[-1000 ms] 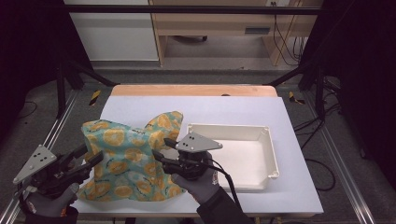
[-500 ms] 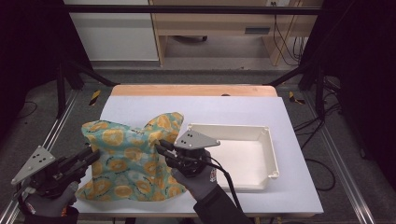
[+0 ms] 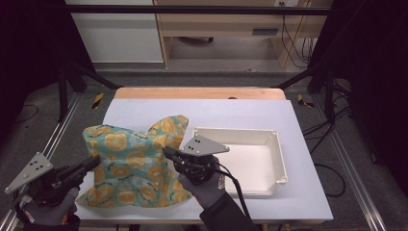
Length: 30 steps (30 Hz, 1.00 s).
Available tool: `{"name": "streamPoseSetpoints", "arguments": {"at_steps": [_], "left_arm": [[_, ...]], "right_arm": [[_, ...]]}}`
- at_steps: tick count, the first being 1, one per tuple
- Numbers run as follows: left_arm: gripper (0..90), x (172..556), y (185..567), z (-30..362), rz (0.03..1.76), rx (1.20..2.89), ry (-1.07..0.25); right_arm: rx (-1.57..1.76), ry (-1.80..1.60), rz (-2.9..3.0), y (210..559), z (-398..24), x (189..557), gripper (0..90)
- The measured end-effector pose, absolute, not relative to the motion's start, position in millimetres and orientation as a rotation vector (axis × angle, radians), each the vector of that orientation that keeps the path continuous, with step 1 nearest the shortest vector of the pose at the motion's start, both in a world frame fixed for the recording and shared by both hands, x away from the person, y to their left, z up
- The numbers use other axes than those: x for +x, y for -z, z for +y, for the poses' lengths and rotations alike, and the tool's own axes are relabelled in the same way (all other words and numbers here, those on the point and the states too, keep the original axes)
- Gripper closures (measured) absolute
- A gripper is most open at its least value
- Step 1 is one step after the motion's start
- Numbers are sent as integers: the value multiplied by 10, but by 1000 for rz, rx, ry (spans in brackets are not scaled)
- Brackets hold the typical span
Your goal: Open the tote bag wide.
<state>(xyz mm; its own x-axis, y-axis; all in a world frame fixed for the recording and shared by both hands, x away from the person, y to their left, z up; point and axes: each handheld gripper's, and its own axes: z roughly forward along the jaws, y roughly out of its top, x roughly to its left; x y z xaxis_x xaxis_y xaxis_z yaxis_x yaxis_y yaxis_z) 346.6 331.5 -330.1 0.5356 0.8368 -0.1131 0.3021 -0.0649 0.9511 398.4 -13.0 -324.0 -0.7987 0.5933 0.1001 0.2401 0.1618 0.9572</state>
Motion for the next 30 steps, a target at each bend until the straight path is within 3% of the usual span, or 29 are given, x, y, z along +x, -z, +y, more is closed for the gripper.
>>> {"name": "streamPoseSetpoints", "arguments": {"at_steps": [30], "left_arm": [[900,3282,3562,3285,1014,1676,-577]], "right_arm": [[789,-1667,2229,3500,-81,3853,900]]}}
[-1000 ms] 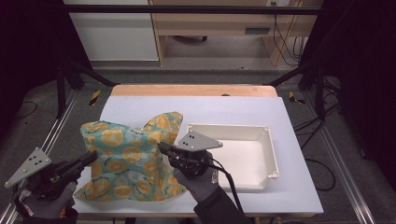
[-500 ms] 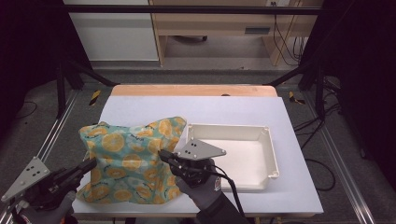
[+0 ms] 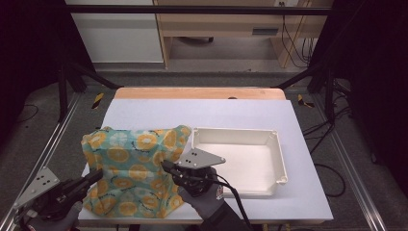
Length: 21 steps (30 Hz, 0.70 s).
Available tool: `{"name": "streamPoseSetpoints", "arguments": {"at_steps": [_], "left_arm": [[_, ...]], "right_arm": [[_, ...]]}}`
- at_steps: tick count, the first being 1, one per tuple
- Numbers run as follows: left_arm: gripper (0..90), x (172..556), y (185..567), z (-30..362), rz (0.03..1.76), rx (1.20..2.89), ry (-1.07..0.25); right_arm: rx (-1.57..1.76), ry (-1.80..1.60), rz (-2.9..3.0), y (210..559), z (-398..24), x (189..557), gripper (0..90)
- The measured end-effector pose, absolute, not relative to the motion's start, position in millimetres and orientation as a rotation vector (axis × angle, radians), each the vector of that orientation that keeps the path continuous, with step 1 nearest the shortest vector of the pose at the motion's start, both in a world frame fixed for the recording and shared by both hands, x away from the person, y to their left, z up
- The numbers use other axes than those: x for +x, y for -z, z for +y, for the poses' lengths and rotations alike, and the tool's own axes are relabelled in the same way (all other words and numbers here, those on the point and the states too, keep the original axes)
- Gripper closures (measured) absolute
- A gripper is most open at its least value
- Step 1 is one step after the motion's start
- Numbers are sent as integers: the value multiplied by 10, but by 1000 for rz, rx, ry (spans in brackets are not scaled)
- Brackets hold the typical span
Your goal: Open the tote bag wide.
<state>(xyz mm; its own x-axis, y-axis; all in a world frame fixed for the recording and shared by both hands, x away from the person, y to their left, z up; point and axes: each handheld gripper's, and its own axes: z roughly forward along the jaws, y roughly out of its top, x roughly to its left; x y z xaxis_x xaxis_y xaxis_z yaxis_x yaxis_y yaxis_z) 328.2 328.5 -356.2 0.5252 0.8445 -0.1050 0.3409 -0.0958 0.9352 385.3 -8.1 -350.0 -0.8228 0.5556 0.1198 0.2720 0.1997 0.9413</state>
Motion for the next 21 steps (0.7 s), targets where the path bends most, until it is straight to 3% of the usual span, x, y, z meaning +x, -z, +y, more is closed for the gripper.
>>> {"name": "streamPoseSetpoints", "arguments": {"at_steps": [15,21], "left_arm": [[900,3329,3703,3292,1049,1694,-554],[900,3332,3716,3287,1052,1696,-551]], "right_arm": [[821,-1618,2262,3684,-39,3887,900],[793,-1690,2221,3574,-137,3853,766]]}}
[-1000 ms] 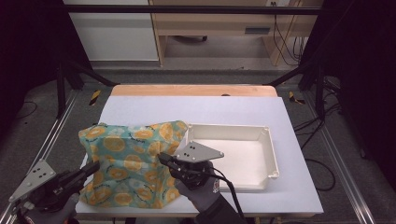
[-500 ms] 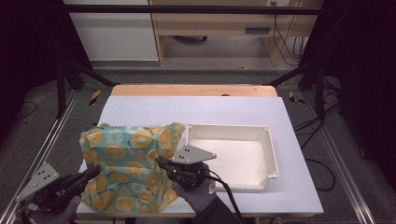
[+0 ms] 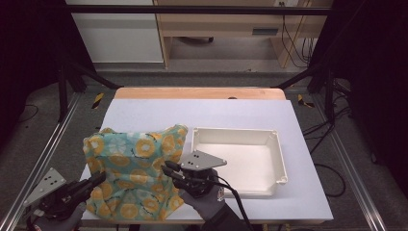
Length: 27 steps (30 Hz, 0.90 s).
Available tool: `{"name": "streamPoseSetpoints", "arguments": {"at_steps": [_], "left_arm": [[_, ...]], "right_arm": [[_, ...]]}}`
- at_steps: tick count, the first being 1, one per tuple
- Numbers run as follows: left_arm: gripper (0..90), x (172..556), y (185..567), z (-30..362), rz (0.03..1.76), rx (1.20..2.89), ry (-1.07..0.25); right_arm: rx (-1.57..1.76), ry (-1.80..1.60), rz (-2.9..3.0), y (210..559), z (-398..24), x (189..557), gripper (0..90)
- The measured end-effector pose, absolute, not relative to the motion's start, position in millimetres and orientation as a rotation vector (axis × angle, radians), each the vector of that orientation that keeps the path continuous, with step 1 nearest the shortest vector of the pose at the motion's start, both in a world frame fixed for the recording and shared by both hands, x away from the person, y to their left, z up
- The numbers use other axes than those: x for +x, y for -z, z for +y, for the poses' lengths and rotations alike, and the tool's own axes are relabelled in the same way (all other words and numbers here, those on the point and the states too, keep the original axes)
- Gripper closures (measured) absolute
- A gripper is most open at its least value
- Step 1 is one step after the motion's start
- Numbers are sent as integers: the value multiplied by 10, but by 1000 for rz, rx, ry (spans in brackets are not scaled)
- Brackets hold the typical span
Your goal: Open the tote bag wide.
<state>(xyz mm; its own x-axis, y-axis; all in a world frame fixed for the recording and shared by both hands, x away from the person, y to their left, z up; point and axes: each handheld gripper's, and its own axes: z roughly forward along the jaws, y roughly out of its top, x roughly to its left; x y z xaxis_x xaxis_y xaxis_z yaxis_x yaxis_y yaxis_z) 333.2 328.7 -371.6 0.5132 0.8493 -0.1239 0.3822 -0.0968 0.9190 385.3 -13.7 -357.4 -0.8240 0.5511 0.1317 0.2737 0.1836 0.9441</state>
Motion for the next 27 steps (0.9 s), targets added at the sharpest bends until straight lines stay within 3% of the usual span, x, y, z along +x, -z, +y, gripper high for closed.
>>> {"name": "streamPoseSetpoints", "arguments": {"at_steps": [8,10,14,19,21,22,23,27], "left_arm": [[900,3333,3714,3290,1052,1694,-550],[900,3334,3714,3290,1052,1694,-549],[900,3335,3713,3292,1052,1692,-548],[900,3335,3713,3291,1052,1691,-549],[900,3336,3714,3293,1053,1690,-549],[900,3336,3713,3293,1052,1690,-549],[900,3336,3714,3293,1052,1690,-549],[900,3336,3713,3291,1052,1690,-548]], "right_arm": [[783,-1722,2118,3343,-235,3861,623],[804,-1704,2106,3311,-219,3909,518],[815,-1667,2115,3355,-172,3980,497],[825,-1646,2145,3399,-126,4036,615],[820,-1638,2150,3411,-117,4045,724],[819,-1638,2157,3412,-119,4042,838],[816,-1642,2155,3412,-121,4038,872],[811,-1647,2153,3397,-175,4011,900]]}}
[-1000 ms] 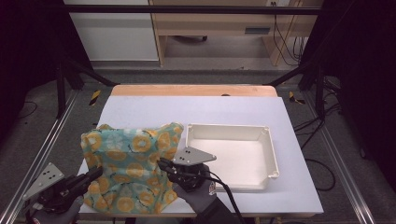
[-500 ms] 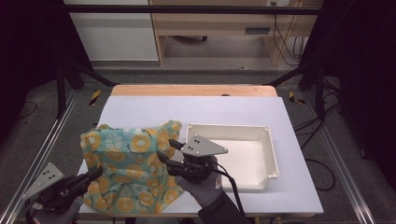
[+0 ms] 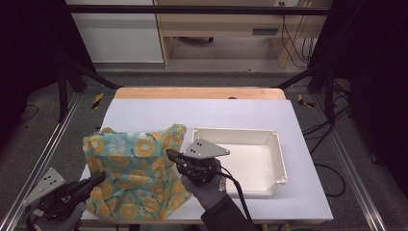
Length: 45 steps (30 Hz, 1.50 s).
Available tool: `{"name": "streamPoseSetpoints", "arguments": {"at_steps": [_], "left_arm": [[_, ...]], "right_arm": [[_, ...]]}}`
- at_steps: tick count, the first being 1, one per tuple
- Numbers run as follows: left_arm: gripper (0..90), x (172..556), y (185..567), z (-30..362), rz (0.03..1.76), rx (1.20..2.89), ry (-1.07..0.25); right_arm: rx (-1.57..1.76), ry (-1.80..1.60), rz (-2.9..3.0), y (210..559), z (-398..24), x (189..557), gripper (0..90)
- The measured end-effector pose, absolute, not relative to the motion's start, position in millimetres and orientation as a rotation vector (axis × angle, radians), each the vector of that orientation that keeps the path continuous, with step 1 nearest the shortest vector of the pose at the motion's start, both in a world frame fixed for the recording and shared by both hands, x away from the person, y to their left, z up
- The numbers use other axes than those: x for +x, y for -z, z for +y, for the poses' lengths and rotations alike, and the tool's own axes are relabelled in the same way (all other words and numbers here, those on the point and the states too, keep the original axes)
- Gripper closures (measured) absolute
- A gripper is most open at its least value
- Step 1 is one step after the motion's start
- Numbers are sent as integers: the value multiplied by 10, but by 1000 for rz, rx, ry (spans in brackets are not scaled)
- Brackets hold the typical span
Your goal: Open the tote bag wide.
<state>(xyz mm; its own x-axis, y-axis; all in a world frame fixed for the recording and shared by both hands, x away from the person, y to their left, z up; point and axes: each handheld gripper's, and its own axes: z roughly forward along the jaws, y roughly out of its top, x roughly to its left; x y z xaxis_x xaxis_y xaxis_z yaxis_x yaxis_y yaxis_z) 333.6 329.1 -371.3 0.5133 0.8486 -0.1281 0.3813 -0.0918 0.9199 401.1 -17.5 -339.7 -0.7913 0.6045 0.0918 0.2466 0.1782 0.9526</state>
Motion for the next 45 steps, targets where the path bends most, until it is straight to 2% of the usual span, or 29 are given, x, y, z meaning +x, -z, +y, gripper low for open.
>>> {"name": "streamPoseSetpoints", "arguments": {"at_steps": [6,7,10,12,14,16,17,18,19,20,22,25,29,37,41,44,45], "left_arm": [[900,3334,3712,3285,1051,1689,-546],[900,3335,3713,3284,1051,1690,-546],[900,3332,3712,3283,1050,1689,-548],[900,3332,3712,3283,1051,1689,-548],[900,3331,3713,3283,1051,1687,-550],[900,3330,3713,3279,1048,1689,-550],[900,3330,3713,3279,1048,1689,-550],[900,3330,3713,3273,1048,1692,-551],[900,3330,3713,3273,1048,1692,-551],[900,3328,3711,3273,1048,1690,-551],[899,3326,3709,3275,1048,1687,-549],[844,3309,3663,3310,1062,1650,-544],[714,3247,3549,3374,1074,1584,-594],[605,3263,3399,3462,1103,1540,-680],[604,3399,3405,3436,1117,1568,-678],[715,3435,3420,3419,1117,1588,-670],[715,3442,3429,3409,1119,1601,-675]], "right_arm": [[806,-1688,2131,3371,-277,3951,893],[810,-1701,2118,3359,-280,3936,817],[803,-1723,2131,3321,-245,3908,689],[799,-1724,2143,3310,-224,3897,670],[782,-1735,2159,3301,-137,3872,589],[776,-1724,2171,3310,-84,3871,582],[779,-1709,2175,3318,-56,3876,608],[785,-1686,2185,3328,-32,3885,683],[785,-1686,2185,3328,-32,3885,683],[782,-1672,2186,3350,-10,3890,833],[783,-1675,2185,3361,-18,3887,900],[773,-1695,2195,3369,-47,3884,900],[765,-1687,2210,3376,-65,3873,900],[760,-1674,2226,3386,-51,3877,900],[753,-1672,2228,3385,-44,3872,900],[745,-1672,2230,3382,-46,3865,900],[745,-1672,2230,3382,-46,3865,900]]}}
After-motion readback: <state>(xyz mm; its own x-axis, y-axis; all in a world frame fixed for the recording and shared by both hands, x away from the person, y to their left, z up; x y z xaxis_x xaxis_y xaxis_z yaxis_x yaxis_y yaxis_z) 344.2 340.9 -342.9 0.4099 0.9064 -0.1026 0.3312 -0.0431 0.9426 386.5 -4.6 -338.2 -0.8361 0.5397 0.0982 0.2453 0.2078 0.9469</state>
